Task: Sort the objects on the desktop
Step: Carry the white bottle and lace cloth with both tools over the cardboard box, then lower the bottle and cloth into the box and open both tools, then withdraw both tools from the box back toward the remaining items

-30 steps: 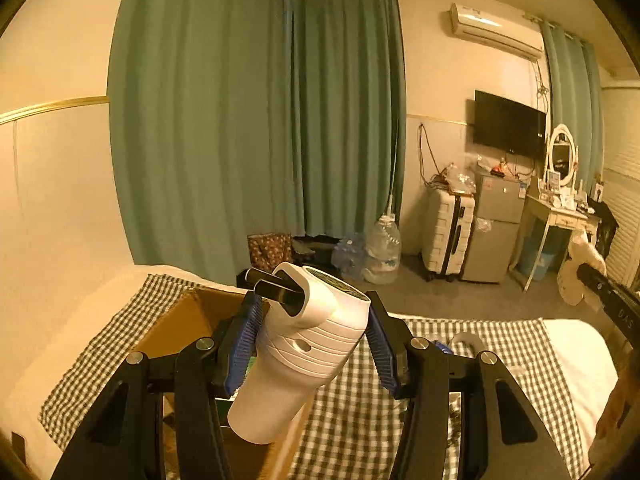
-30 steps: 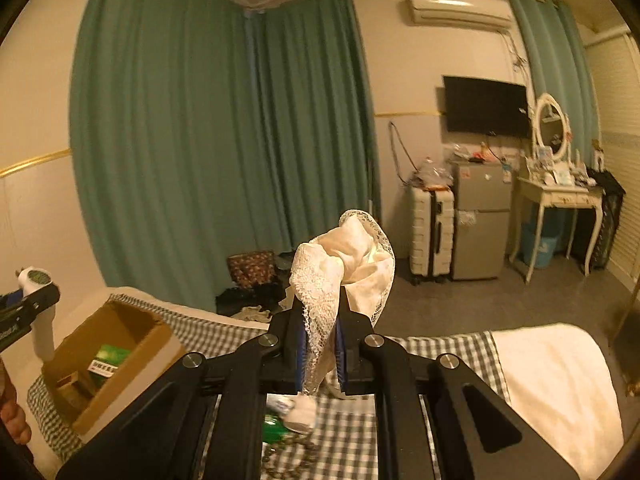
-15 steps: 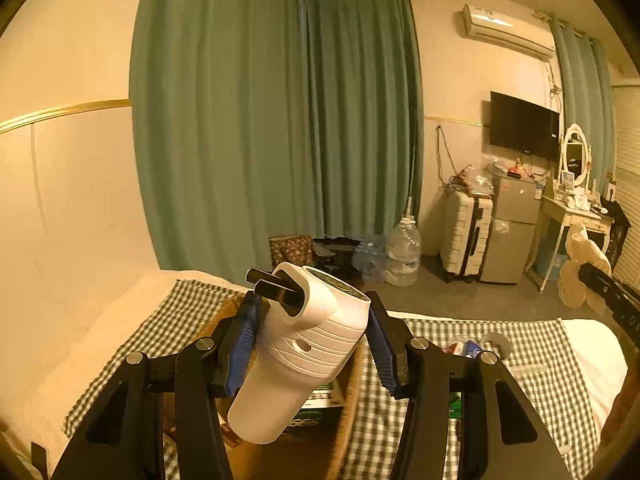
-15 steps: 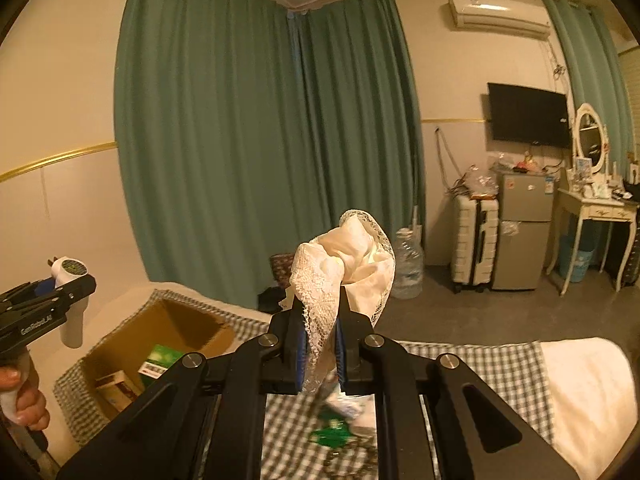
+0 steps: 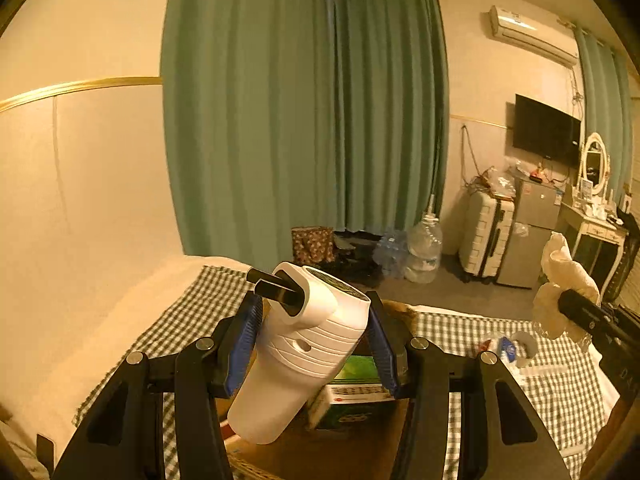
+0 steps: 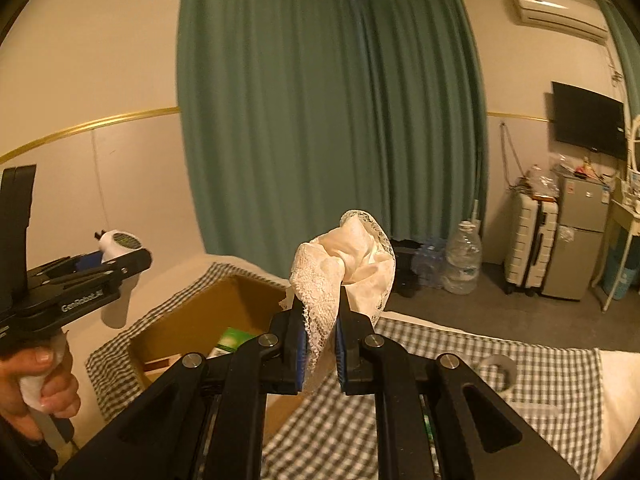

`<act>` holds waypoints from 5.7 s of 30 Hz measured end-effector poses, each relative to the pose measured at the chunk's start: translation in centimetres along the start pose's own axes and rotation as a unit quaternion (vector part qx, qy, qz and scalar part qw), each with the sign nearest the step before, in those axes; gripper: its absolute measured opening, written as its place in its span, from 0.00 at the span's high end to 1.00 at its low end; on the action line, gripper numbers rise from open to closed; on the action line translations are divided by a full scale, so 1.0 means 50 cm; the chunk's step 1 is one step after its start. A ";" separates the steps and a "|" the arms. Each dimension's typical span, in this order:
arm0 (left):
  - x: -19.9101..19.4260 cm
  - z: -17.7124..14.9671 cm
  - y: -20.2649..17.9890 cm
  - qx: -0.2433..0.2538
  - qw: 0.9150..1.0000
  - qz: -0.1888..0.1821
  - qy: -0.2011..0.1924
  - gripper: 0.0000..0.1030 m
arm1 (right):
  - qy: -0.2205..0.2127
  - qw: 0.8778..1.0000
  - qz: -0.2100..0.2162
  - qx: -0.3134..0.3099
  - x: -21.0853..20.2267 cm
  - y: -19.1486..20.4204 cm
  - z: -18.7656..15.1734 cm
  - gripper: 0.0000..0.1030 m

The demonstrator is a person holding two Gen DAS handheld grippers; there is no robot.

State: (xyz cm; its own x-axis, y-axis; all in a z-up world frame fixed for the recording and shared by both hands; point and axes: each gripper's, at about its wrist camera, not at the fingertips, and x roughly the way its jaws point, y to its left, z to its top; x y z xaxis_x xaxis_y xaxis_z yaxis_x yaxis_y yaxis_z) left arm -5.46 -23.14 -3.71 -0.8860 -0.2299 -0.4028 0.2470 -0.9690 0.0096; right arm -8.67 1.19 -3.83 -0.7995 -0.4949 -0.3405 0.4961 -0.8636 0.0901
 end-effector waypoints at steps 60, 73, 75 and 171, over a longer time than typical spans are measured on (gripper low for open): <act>0.283 -0.145 0.103 0.004 0.980 -0.008 0.196 0.47 | 0.200 0.977 0.046 -0.054 0.441 0.179 -0.108 0.78; 0.253 -0.115 0.118 -0.012 0.986 -0.018 0.167 0.31 | 0.150 0.986 0.021 -0.065 0.394 0.174 -0.080 0.41; 0.247 -0.108 0.117 -0.014 0.987 -0.017 0.161 0.28 | 0.142 0.988 0.015 -0.061 0.384 0.168 -0.075 0.40; 0.113 -0.068 -0.389 0.099 0.990 -0.093 0.043 0.00 | 0.065 0.973 -0.214 0.050 -0.050 -0.384 -0.137 0.00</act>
State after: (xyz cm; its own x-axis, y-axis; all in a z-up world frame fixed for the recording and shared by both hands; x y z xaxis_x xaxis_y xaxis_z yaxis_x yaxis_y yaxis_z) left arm -13.96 -5.31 -9.27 -0.8698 -0.0451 -0.4914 -0.0071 -0.9946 0.1039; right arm -13.89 19.66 -11.10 -0.8731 -0.0773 -0.4813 0.0871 -0.9962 0.0019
